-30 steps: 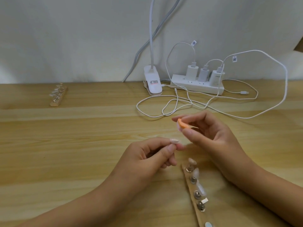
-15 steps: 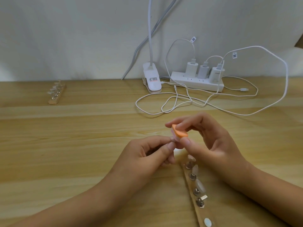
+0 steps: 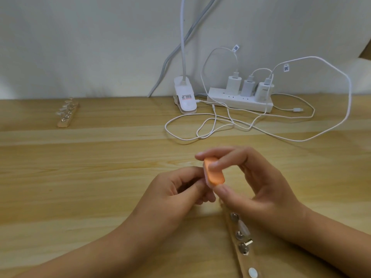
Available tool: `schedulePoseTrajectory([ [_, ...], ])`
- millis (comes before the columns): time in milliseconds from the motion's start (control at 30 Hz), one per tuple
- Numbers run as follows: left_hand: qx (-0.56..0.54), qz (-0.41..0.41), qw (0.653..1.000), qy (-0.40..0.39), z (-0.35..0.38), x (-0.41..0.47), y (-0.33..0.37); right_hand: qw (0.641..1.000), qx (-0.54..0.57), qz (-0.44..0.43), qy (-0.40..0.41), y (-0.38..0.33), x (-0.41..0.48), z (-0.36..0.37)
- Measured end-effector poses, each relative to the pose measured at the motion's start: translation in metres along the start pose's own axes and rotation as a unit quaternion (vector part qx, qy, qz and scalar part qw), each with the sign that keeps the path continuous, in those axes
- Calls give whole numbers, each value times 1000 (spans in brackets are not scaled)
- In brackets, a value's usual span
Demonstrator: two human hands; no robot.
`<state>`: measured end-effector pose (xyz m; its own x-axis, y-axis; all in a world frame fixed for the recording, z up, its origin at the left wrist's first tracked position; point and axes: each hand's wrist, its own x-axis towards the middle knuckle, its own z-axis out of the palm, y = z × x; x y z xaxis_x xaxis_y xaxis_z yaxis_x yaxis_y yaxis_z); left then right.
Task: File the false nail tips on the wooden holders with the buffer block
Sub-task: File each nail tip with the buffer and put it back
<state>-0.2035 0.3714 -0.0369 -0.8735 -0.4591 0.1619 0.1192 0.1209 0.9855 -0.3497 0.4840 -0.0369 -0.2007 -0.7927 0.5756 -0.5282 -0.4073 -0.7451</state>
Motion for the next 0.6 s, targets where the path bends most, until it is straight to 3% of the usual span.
schedulePoseTrajectory([
  [167,-51,-1,999,12,0,1,2,976,98,175,89,14,14,-14],
  [233,-68,-12,997,18,0,2,2,961,143,198,132,16,16,-18],
  [367,-90,-30,995,33,-2,3,2,953,195,183,143,11,14,-12],
  [600,-75,-35,996,35,-2,3,4,975,160,97,117,-7,10,-3],
])
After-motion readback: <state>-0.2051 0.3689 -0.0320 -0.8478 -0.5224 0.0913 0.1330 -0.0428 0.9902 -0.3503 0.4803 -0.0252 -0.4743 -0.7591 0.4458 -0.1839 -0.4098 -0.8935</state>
